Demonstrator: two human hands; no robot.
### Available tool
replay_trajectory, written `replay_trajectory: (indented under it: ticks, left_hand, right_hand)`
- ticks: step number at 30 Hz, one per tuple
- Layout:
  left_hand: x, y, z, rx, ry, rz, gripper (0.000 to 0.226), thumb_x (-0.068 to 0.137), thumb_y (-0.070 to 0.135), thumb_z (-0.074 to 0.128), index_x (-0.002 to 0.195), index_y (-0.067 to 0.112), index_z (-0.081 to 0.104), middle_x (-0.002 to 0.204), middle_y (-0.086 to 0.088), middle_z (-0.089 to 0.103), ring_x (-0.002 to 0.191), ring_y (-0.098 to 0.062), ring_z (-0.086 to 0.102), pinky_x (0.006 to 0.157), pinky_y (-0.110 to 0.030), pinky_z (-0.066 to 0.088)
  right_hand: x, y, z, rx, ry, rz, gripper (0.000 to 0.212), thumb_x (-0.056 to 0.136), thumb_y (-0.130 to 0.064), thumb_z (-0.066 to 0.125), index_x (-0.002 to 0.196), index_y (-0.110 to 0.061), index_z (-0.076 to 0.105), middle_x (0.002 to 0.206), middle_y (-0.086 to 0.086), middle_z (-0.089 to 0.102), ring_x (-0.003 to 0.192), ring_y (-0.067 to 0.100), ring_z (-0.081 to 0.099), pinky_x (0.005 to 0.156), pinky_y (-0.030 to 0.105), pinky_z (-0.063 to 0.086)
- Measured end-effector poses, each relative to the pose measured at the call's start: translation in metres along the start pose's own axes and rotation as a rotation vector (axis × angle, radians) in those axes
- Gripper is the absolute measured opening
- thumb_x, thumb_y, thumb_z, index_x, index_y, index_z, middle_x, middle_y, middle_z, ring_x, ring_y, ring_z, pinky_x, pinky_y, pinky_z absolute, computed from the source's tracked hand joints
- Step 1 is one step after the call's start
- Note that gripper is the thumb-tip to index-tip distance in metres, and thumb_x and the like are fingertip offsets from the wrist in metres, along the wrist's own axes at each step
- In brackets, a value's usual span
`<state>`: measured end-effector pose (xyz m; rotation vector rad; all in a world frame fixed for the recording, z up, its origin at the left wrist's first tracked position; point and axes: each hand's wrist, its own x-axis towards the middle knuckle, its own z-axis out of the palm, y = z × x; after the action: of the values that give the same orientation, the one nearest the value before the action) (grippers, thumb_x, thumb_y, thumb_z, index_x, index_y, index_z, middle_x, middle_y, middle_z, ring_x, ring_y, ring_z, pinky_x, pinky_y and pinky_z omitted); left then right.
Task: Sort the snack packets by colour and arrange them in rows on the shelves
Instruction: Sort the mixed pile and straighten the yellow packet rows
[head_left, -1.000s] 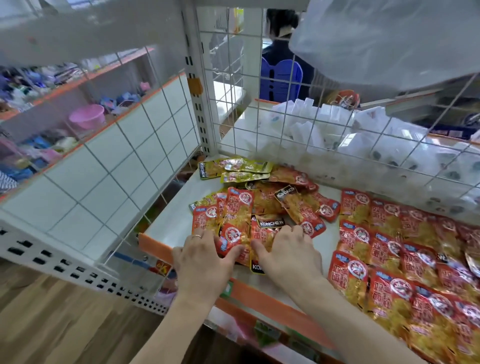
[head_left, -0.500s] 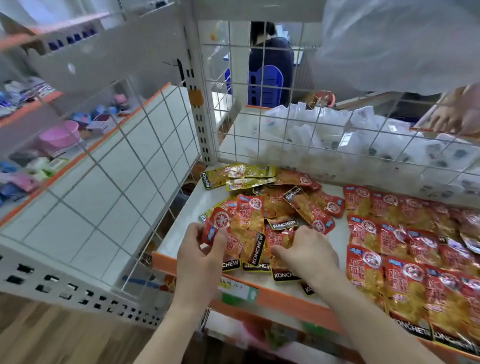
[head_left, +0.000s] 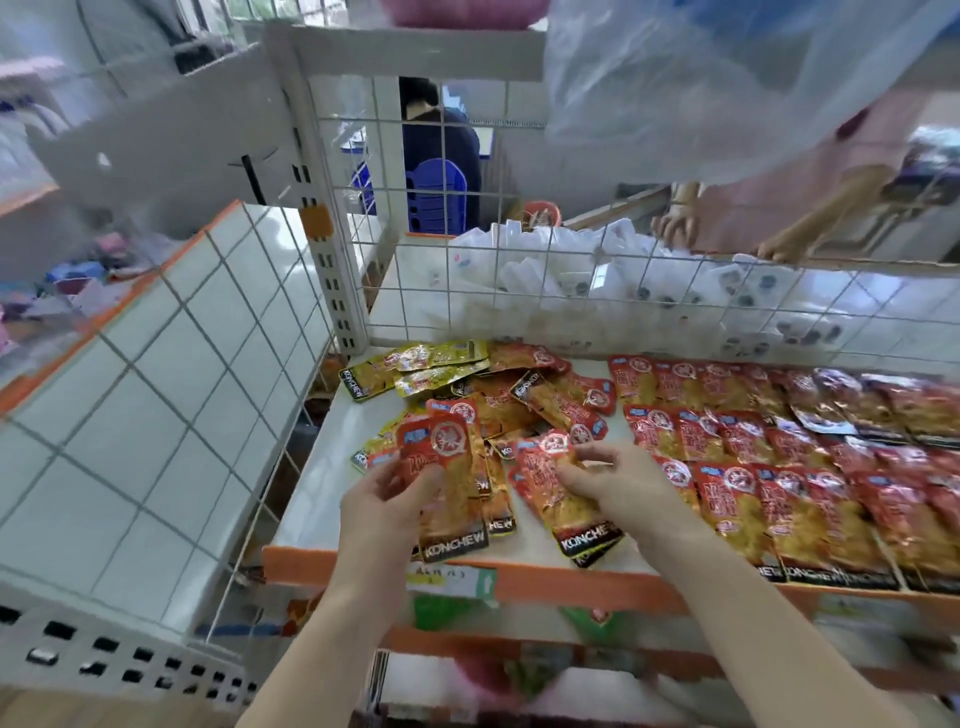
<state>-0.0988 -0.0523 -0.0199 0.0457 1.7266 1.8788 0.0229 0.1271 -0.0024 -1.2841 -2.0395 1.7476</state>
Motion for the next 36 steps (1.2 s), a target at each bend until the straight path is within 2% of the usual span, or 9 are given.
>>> replay_trajectory:
  ticks: [5, 9, 13, 17, 20, 23, 27, 32, 36]
  left_hand:
    - [0.000, 0.009, 0.006, 0.085, -0.091, 0.061, 0.013, 0.088, 0.013, 0.073, 0.099, 0.021, 0.074, 0.096, -0.001, 0.078, 0.095, -0.029, 0.073, 0.097, -0.056, 0.052]
    - [-0.002, 0.014, 0.017, 0.127, -0.147, 0.121, 0.014, 0.089, 0.013, 0.073, 0.101, 0.020, 0.074, 0.096, -0.001, 0.077, 0.094, -0.029, 0.073, 0.092, -0.055, 0.056]
    - [-0.010, 0.014, 0.034, 0.130, -0.196, 0.161, 0.017, 0.087, 0.013, 0.074, 0.104, 0.017, 0.073, 0.096, -0.003, 0.077, 0.093, -0.028, 0.074, 0.091, -0.055, 0.056]
    - [-0.025, 0.010, 0.055, 0.159, -0.266, 0.191, 0.029, 0.081, 0.023, 0.080, 0.109, 0.021, 0.072, 0.098, -0.004, 0.077, 0.094, -0.029, 0.074, 0.091, -0.057, 0.055]
    - [-0.041, 0.006, 0.075, 0.186, -0.327, 0.170, 0.051, 0.072, 0.034, 0.083, 0.119, 0.018, 0.068, 0.103, -0.003, 0.077, 0.095, -0.023, 0.074, 0.092, -0.054, 0.056]
    - [-0.059, -0.001, 0.100, 0.197, -0.363, 0.156, 0.045, 0.068, 0.036, 0.084, 0.108, 0.022, 0.071, 0.099, -0.001, 0.077, 0.095, -0.022, 0.074, 0.092, -0.053, 0.056]
    - [-0.090, -0.017, 0.137, 0.217, -0.376, 0.173, 0.018, 0.079, 0.020, 0.081, 0.093, 0.029, 0.073, 0.090, 0.004, 0.078, 0.089, -0.021, 0.075, 0.090, -0.050, 0.057]
    - [-0.134, -0.033, 0.180, 0.221, -0.429, 0.180, 0.026, 0.073, 0.028, 0.081, 0.098, 0.022, 0.075, 0.091, -0.001, 0.078, 0.088, -0.027, 0.075, 0.086, -0.051, 0.059]
    - [-0.162, -0.047, 0.211, 0.234, -0.455, 0.189, 0.020, 0.080, 0.022, 0.080, 0.099, 0.022, 0.074, 0.091, 0.000, 0.078, 0.088, -0.025, 0.074, 0.089, -0.054, 0.057]
  right_hand:
    - [-0.024, 0.004, -0.011, 0.087, -0.005, -0.108, 0.021, 0.089, -0.010, 0.071, 0.103, -0.023, 0.063, 0.085, 0.000, 0.078, 0.083, 0.016, 0.074, 0.080, 0.034, 0.058]
    - [-0.040, 0.012, -0.020, 0.132, 0.025, -0.143, 0.024, 0.089, -0.009, 0.070, 0.106, -0.025, 0.064, 0.092, -0.003, 0.078, 0.092, 0.017, 0.073, 0.085, 0.040, 0.058]
    - [-0.054, 0.020, -0.036, 0.183, 0.084, -0.169, 0.028, 0.086, -0.006, 0.072, 0.107, -0.023, 0.065, 0.092, -0.003, 0.077, 0.083, 0.015, 0.071, 0.070, 0.031, 0.058]
    - [-0.068, 0.028, -0.061, 0.227, 0.150, -0.205, 0.030, 0.084, -0.010, 0.075, 0.111, -0.021, 0.068, 0.098, -0.002, 0.076, 0.098, 0.018, 0.070, 0.092, 0.037, 0.055]
    - [-0.080, 0.036, -0.085, 0.268, 0.173, -0.210, 0.024, 0.084, -0.010, 0.075, 0.100, -0.026, 0.070, 0.096, -0.002, 0.077, 0.098, 0.020, 0.071, 0.094, 0.041, 0.054]
    - [-0.094, 0.047, -0.111, 0.275, 0.217, -0.210, 0.021, 0.083, -0.008, 0.075, 0.098, -0.022, 0.070, 0.094, -0.001, 0.077, 0.096, 0.021, 0.072, 0.094, 0.044, 0.055]
    - [-0.117, 0.067, -0.154, 0.244, 0.261, -0.193, 0.027, 0.081, -0.012, 0.079, 0.106, -0.019, 0.069, 0.095, -0.002, 0.077, 0.095, 0.018, 0.072, 0.096, 0.047, 0.054]
    - [-0.149, 0.092, -0.205, 0.266, 0.283, -0.193, 0.039, 0.079, -0.017, 0.080, 0.115, -0.013, 0.068, 0.100, -0.002, 0.077, 0.100, 0.018, 0.071, 0.098, 0.044, 0.053]
    - [-0.171, 0.108, -0.241, 0.310, 0.312, -0.206, 0.032, 0.081, -0.011, 0.076, 0.112, -0.013, 0.070, 0.096, -0.004, 0.077, 0.095, 0.013, 0.072, 0.089, 0.030, 0.055]
